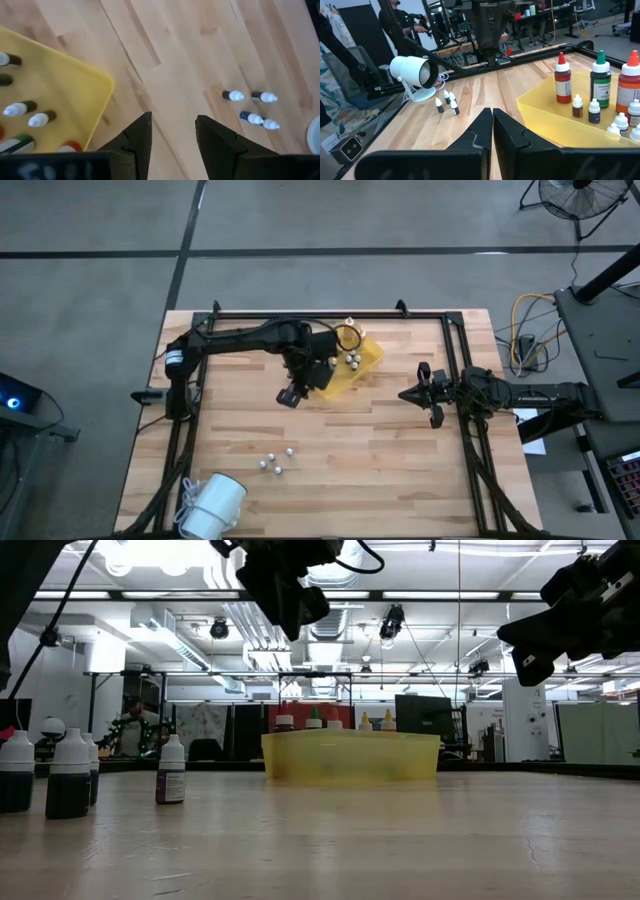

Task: Pick & Place food coloring
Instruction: Put the small black food coloring bottle into the yellow bin

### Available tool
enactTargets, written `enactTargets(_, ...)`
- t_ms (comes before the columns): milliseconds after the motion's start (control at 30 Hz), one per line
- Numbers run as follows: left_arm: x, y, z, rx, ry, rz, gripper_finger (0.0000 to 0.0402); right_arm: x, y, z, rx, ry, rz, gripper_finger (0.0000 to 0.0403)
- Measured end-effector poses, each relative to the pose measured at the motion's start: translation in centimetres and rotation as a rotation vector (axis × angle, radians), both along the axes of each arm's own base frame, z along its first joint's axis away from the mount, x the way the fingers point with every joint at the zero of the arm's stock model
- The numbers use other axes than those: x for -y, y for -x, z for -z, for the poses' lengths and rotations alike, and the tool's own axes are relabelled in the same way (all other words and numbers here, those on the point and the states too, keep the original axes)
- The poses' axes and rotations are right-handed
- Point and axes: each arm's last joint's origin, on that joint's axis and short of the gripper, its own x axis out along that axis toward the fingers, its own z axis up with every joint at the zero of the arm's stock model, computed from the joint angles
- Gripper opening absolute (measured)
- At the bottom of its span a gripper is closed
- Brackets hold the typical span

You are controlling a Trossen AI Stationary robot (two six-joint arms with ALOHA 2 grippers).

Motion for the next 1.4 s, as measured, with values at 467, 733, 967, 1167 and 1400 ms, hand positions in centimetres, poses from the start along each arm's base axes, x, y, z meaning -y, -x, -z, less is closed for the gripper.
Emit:
enactTargets(467,4.9,0.3,0.2,0.002,-0.045,0.198,0.0124,0.0,0.0,0.0,0.0,0.0,0.0,0.0009)
enactTargets(733,8.6,0.6,-0.1,0.024,-0.057,0.32,0.0124,0.0,0.0,0.0,0.0,0.0,-0.001,0.0009)
enactTargets(967,10.6,0.8,0.0,0.029,-0.13,0.365,0.0124,0.0,0.0,0.0,0.0,0.0,-0.001,0.0009)
enactTargets(1167,12.3,2.0,1.2,0.016,-0.146,0.416,0.0124,0.0,0.0,0.0,0.0,0.0,-0.001,0.0009)
enactTargets(1400,15.0,5.0,2.3,0.116,-0.147,0.496,0.0124,0.0,0.0,0.0,0.0,0.0,0.0,0.0009)
